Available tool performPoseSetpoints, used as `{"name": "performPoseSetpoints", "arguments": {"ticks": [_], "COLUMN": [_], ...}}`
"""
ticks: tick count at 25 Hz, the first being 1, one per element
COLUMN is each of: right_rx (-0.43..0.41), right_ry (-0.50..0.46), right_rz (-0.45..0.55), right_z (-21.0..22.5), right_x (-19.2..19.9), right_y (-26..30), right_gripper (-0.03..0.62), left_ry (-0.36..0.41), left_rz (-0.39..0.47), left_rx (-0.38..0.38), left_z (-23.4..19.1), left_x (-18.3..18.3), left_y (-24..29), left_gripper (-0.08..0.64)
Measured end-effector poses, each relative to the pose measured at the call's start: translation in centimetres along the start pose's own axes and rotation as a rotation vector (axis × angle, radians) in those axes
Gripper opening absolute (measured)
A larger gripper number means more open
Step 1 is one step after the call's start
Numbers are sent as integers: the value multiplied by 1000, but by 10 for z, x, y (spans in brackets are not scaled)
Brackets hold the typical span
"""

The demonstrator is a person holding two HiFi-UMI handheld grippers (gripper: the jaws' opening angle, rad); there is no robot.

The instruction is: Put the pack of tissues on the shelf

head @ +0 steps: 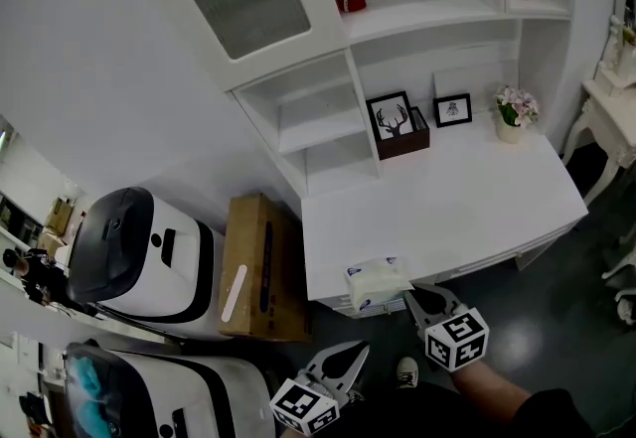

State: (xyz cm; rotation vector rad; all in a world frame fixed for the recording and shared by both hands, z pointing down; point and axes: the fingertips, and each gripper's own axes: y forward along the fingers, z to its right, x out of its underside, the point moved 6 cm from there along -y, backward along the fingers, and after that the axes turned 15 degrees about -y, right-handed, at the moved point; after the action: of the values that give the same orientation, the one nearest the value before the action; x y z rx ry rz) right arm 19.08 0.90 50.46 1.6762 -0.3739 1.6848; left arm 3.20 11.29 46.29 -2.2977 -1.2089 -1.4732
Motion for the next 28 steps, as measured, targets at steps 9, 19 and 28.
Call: {"name": "performPoseSetpoints", "arguments": {"ticks": [9,19,28], "right_rx": [-22,4,94], "right_ry": [9,1,3], "right_rz": [4,-27,-41], "right_z": [5,5,10], "right_x": [-2,2,-7], "right_y": [15,25,29], "right_gripper": [8,8,8], "left_ry": [-5,-38,-28], "left_rz": [12,-5,-17], "left_rx": [-55,-4,85], "left_z": [-4,-23,-42], "left_x": [-4,1,-19], "left_y": [-4,4,13], "left_gripper": [5,5,5]}}
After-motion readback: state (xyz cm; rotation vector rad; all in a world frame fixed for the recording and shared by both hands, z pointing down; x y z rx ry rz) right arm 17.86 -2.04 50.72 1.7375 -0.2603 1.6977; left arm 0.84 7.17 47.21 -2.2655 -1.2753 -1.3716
